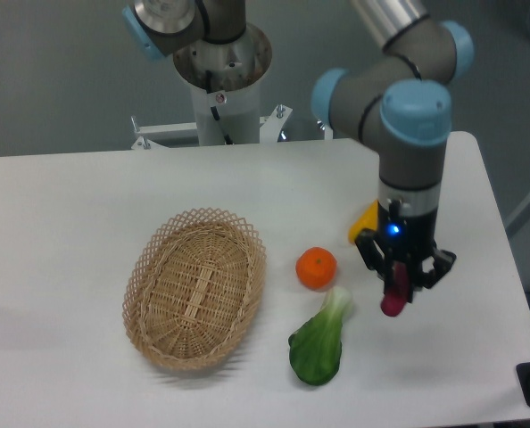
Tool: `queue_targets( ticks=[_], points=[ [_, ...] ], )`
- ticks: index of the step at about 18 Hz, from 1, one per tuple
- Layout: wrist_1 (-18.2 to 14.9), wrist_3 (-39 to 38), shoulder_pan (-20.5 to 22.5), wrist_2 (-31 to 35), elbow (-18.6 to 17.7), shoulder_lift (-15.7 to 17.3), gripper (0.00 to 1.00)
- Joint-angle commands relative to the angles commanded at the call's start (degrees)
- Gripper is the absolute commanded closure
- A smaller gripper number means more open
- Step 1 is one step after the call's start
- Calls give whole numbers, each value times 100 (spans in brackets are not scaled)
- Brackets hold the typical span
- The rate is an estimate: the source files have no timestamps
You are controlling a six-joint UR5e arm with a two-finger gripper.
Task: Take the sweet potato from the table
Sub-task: 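Lift the grasped sweet potato up off the table, then hold the sweet potato raised above the table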
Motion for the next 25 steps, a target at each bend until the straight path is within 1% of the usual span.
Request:
queue_targets(
  ticks=[6, 25],
  points=[
    [61, -247, -26, -89, -88, 44, 84],
    [105, -221, -44, -71, -53, 9, 84]
  ],
)
